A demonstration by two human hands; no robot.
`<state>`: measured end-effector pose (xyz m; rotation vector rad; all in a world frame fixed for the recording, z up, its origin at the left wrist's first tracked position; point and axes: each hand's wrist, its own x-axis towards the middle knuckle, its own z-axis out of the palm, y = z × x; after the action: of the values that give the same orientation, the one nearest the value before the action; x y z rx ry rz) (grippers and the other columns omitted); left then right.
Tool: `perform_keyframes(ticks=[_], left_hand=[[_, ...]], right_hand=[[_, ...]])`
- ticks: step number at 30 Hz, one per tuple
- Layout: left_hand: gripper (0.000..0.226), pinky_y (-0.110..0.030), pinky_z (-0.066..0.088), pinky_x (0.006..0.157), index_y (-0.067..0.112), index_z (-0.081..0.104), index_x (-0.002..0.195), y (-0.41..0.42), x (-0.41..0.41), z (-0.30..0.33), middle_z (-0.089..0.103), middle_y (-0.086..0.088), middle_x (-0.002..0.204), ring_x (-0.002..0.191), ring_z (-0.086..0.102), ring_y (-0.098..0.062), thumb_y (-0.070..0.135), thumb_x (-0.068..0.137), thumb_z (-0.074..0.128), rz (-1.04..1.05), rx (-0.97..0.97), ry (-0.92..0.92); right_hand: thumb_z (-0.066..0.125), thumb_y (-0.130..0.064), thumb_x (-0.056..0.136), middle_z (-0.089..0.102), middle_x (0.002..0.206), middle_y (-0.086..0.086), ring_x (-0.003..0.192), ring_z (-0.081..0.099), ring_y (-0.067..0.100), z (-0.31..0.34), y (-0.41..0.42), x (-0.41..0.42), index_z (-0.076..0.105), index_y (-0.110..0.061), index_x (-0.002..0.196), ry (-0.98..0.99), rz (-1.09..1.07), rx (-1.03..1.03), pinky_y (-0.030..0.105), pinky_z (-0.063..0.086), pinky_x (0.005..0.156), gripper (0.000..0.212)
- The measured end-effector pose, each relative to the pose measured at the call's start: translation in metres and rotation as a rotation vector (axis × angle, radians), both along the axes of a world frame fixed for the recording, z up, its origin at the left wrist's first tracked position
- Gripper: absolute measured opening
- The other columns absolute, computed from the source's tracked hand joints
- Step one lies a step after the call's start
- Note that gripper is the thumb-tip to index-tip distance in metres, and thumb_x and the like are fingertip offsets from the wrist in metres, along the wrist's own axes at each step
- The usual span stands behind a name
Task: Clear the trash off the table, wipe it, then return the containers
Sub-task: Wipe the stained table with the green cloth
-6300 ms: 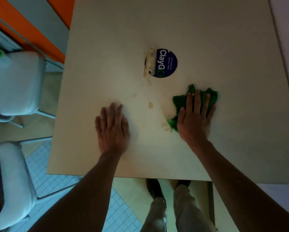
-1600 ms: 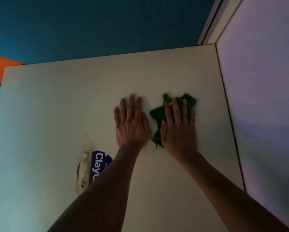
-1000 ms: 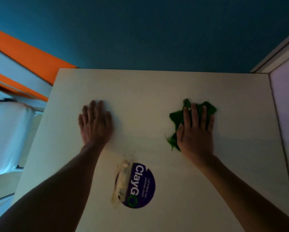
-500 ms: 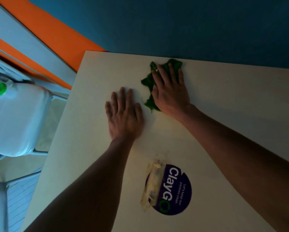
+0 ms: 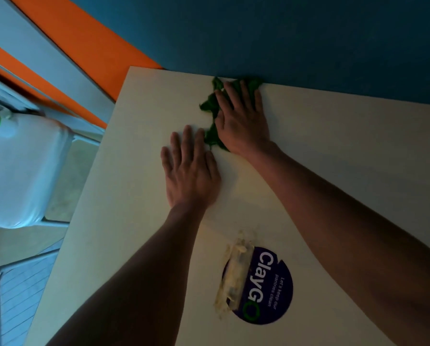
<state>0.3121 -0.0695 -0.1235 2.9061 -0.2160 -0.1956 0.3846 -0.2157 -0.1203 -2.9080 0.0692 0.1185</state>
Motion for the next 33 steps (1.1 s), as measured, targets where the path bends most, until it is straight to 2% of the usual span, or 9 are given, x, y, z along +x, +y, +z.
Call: perform_keyframes(ticks=[4, 10, 16, 20, 24, 27, 30, 33], left_hand=[[0.060, -0.050, -0.001, 0.126, 0.026, 0.002, 0.162, 0.005, 0.000, 0.002, -0.004, -0.002, 0.170, 0.155, -0.011, -0.024, 0.048, 0.106, 0.010, -0.007, 0.011, 0.005], [0.060, -0.048, -0.001, 0.126, 0.023, 0.007, 0.162, 0.007, -0.002, 0.007, 0.001, -0.003, 0.170, 0.156, -0.004, -0.024, 0.043, 0.106, 0.017, -0.034, -0.003, 0.018], [0.061, -0.045, -0.001, 0.126, 0.020, 0.009, 0.162, -0.013, -0.065, 0.015, 0.003, -0.003, 0.170, 0.157, -0.002, -0.024, 0.043, 0.107, 0.020, -0.077, -0.034, 0.083], [0.059, -0.048, 0.006, 0.126, 0.019, 0.018, 0.161, -0.037, -0.114, 0.027, 0.014, -0.004, 0.169, 0.156, 0.006, -0.028, 0.043, 0.107, 0.023, -0.225, -0.017, 0.083], [0.055, -0.053, 0.014, 0.124, 0.018, 0.032, 0.156, -0.060, -0.196, 0.032, 0.025, -0.006, 0.166, 0.154, 0.017, -0.033, 0.040, 0.106, 0.026, -0.445, 0.003, 0.025], [0.055, -0.054, 0.018, 0.123, 0.018, 0.033, 0.157, -0.066, -0.243, 0.021, 0.026, -0.005, 0.166, 0.153, 0.020, -0.033, 0.040, 0.106, 0.026, -0.481, 0.021, 0.037], [0.057, -0.054, 0.013, 0.124, 0.020, 0.022, 0.160, -0.063, -0.256, 0.011, 0.017, -0.003, 0.168, 0.155, 0.013, -0.031, 0.040, 0.107, 0.020, -0.469, 0.071, 0.006], [0.057, -0.053, 0.010, 0.125, 0.021, 0.020, 0.161, -0.065, -0.258, 0.007, 0.016, -0.003, 0.169, 0.155, 0.011, -0.031, 0.040, 0.107, 0.020, -0.460, 0.067, -0.031]], right_hand=[[0.021, -0.034, 0.099, 0.034, 0.159, 0.008, 0.148, 0.025, 0.035, -0.004, -0.007, -0.063, 0.043, -0.016, 0.148, -0.079, -0.017, -0.001, 0.056, 0.016, 0.120, 0.057], [0.024, -0.034, 0.102, 0.025, 0.163, 0.005, 0.151, 0.015, 0.032, 0.005, -0.036, -0.204, 0.035, -0.019, 0.153, -0.004, -0.108, -0.041, 0.055, 0.013, 0.120, 0.054], [0.023, -0.033, 0.104, 0.016, 0.165, 0.005, 0.153, 0.007, 0.031, 0.016, -0.060, -0.347, 0.029, -0.017, 0.155, 0.088, -0.286, -0.082, 0.055, 0.014, 0.120, 0.054], [0.023, -0.033, 0.104, 0.015, 0.165, 0.008, 0.153, 0.006, 0.032, 0.017, -0.063, -0.413, 0.029, -0.015, 0.155, 0.109, -0.350, -0.090, 0.057, 0.015, 0.120, 0.054], [0.029, -0.030, 0.102, 0.019, 0.164, 0.010, 0.152, 0.010, 0.035, 0.017, -0.062, -0.497, 0.035, -0.012, 0.153, 0.080, -0.421, -0.096, 0.058, 0.016, 0.119, 0.054], [0.027, -0.031, 0.102, 0.022, 0.163, 0.010, 0.152, 0.011, 0.035, 0.019, -0.066, -0.519, 0.035, -0.012, 0.153, 0.065, -0.432, -0.096, 0.058, 0.017, 0.119, 0.054], [0.025, -0.033, 0.102, 0.020, 0.164, 0.008, 0.153, 0.008, 0.032, 0.018, -0.081, -0.506, 0.029, -0.016, 0.155, 0.066, -0.465, -0.096, 0.056, 0.013, 0.121, 0.056], [0.028, -0.032, 0.102, 0.022, 0.163, 0.009, 0.152, 0.011, 0.032, 0.013, -0.111, -0.476, 0.028, -0.016, 0.155, 0.046, -0.536, -0.086, 0.057, 0.013, 0.120, 0.056]])
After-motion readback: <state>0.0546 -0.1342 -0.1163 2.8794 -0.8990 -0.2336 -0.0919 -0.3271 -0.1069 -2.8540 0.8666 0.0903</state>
